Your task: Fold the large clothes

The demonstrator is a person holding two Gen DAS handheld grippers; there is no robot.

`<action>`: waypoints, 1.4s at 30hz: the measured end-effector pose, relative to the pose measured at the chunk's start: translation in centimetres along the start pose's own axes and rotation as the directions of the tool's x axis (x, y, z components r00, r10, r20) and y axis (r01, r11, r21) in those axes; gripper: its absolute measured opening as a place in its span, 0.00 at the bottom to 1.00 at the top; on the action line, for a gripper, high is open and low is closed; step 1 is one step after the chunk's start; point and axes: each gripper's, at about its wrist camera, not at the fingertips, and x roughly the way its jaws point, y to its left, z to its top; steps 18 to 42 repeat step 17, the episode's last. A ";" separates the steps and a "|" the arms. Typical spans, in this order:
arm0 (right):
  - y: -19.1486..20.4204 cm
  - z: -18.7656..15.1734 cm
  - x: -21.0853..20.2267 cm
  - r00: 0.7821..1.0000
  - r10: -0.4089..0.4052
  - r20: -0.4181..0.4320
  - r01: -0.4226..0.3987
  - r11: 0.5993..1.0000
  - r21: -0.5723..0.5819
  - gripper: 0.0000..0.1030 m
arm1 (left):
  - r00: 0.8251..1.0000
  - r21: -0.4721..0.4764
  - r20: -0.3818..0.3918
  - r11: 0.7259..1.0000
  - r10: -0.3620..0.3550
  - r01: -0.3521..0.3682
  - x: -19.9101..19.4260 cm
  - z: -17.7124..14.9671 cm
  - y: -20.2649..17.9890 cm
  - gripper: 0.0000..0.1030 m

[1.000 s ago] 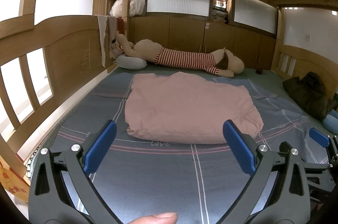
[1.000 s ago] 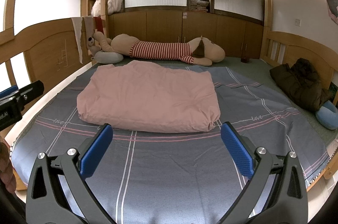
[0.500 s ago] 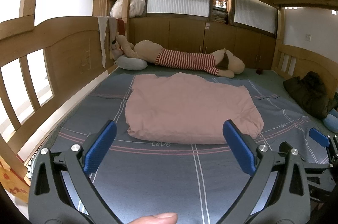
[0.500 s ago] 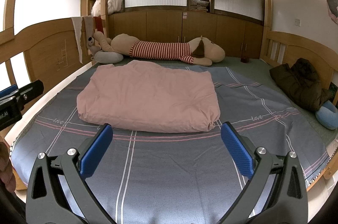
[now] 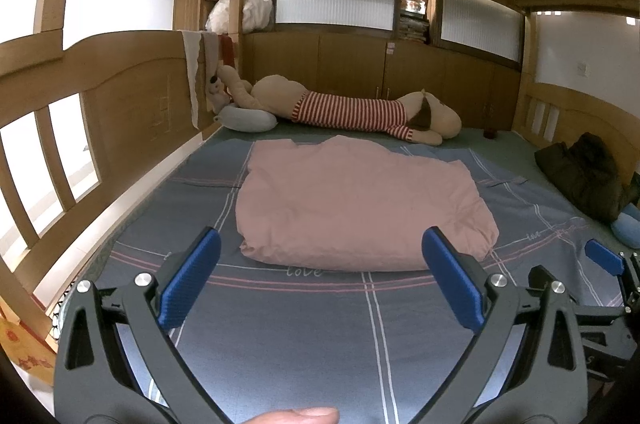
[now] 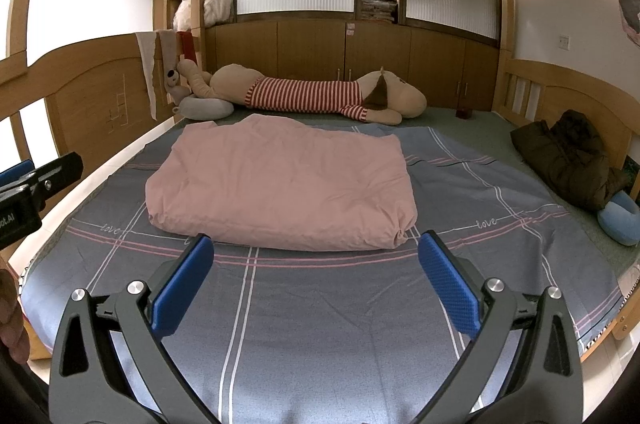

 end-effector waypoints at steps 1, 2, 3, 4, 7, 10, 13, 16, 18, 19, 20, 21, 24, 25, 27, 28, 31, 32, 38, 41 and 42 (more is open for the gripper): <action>0.0 0.0 0.0 1.000 -0.001 0.001 0.001 1.000 0.000 0.99 | 1.000 0.000 0.001 1.000 0.001 -0.001 0.0 0.0 0.0 0.98; 0.0 0.0 0.0 1.000 -0.002 0.002 0.002 1.000 -0.002 0.99 | 1.000 -0.001 0.001 1.000 0.001 -0.001 0.0 0.0 0.0 0.98; -0.1 0.0 0.0 1.000 -0.001 0.001 0.001 1.000 -0.002 0.99 | 1.000 -0.003 0.004 1.000 0.000 0.000 -0.1 0.0 0.1 0.98; 0.0 0.0 0.0 1.000 0.000 -0.001 0.000 1.000 -0.001 0.99 | 1.000 -0.004 0.007 1.000 0.002 -0.002 -0.1 0.0 0.1 0.98; -0.1 0.0 0.0 1.000 0.000 -0.001 0.000 1.000 -0.002 0.99 | 1.000 -0.008 0.006 1.000 0.007 -0.007 0.0 -0.1 0.3 0.98; -0.1 0.0 0.0 1.000 0.000 -0.002 0.000 1.000 -0.001 0.99 | 1.000 -0.006 0.002 1.000 -0.004 0.004 0.1 -0.1 0.4 0.98; -0.1 0.0 0.0 1.000 0.000 -0.002 0.000 1.000 -0.003 0.99 | 1.000 -0.010 -0.004 1.000 -0.008 0.008 0.2 -0.1 0.6 0.98; -0.1 0.0 0.0 1.000 0.000 0.000 0.000 1.000 -0.002 0.99 | 1.000 -0.008 -0.003 1.000 -0.006 0.006 0.4 -0.1 0.7 0.98; -0.1 0.0 0.0 1.000 0.000 -0.001 0.000 1.000 -0.002 0.99 | 1.000 -0.007 -0.005 1.000 -0.006 0.006 0.4 -0.1 0.7 0.98; -0.1 0.0 0.0 1.000 0.000 -0.001 0.000 1.000 -0.002 0.99 | 1.000 -0.007 -0.005 1.000 -0.006 0.006 0.4 -0.1 0.7 0.98; -0.1 0.0 0.0 1.000 0.000 -0.001 0.000 1.000 -0.002 0.99 | 1.000 -0.007 -0.005 1.000 -0.006 0.006 0.4 -0.1 0.7 0.98; -0.1 0.0 0.0 1.000 0.000 -0.001 0.000 1.000 -0.002 0.99 | 1.000 -0.007 -0.005 1.000 -0.006 0.006 0.4 -0.1 0.7 0.98; -0.1 0.0 0.0 1.000 0.000 -0.001 0.000 1.000 -0.002 0.99 | 1.000 -0.007 -0.005 1.000 -0.006 0.006 0.4 -0.1 0.7 0.98; -0.1 0.0 0.0 1.000 0.000 -0.001 0.000 1.000 -0.002 0.99 | 1.000 -0.007 -0.005 1.000 -0.006 0.006 0.4 -0.1 0.7 0.98; -0.1 0.0 0.0 1.000 0.000 -0.001 0.000 1.000 -0.002 0.99 | 1.000 -0.007 -0.005 1.000 -0.006 0.006 0.4 -0.1 0.7 0.98; -0.1 0.0 0.0 1.000 0.000 -0.001 0.000 1.000 -0.002 0.99 | 1.000 -0.007 -0.005 1.000 -0.006 0.006 0.4 -0.1 0.7 0.98; -0.1 0.0 0.0 1.000 0.000 -0.001 0.000 1.000 -0.002 0.99 | 1.000 -0.007 -0.005 1.000 -0.006 0.006 0.4 -0.1 0.7 0.98; -0.1 0.0 0.0 1.000 0.000 -0.001 0.000 1.000 -0.002 0.99 | 1.000 -0.007 -0.005 1.000 -0.006 0.006 0.4 -0.1 0.7 0.98; -0.1 0.0 0.0 1.000 0.000 -0.001 0.000 1.000 -0.002 0.99 | 1.000 -0.007 -0.005 1.000 -0.006 0.006 0.4 -0.1 0.7 0.98; -0.1 0.0 0.0 1.000 0.000 -0.001 0.000 1.000 -0.002 0.99 | 1.000 -0.007 -0.005 1.000 -0.006 0.006 0.4 -0.1 0.7 0.98; -0.1 0.0 0.0 1.000 0.000 -0.001 0.000 1.000 -0.002 0.99 | 1.000 -0.007 -0.005 1.000 -0.006 0.006 0.4 -0.1 0.7 0.98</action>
